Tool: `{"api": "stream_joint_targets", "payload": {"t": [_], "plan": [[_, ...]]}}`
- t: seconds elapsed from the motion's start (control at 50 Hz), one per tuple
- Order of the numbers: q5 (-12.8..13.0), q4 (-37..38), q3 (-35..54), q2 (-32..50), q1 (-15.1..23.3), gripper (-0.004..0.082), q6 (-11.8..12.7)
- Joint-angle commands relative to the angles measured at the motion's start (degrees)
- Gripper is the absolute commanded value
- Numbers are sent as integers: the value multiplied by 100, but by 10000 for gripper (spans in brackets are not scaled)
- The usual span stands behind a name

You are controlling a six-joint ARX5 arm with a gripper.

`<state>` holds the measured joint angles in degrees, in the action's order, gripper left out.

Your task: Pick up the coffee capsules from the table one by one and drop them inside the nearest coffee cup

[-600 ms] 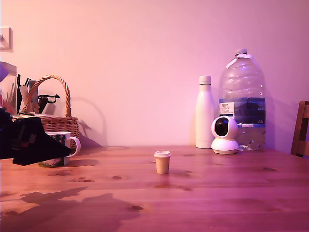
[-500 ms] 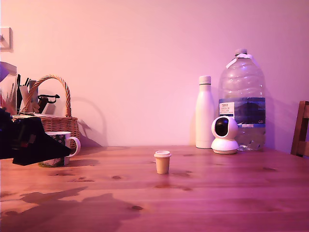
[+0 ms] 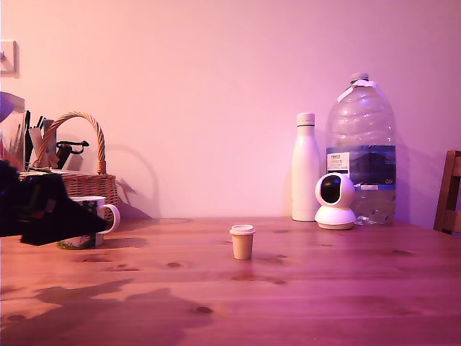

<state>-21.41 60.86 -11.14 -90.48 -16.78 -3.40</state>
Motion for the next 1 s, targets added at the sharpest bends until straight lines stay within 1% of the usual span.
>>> {"api": "stream_joint_targets", "payload": {"t": [0.0,0.18,0.4,0.42,0.44,0.68,0.72,0.84,0.98], "plan": [[-70,48,20,37,-76,501,17],[-85,11,-114,37,-302,502,17],[-81,-385,-328,31,-546,502,-17],[-79,-389,-334,31,-557,502,-17],[-76,-389,-337,31,-566,502,-120],[-37,-424,-348,7,-575,501,-125],[20,-450,-356,7,-575,501,-125],[22,-643,-376,7,-603,501,-114],[22,-940,-542,7,-721,501,-136]]}}
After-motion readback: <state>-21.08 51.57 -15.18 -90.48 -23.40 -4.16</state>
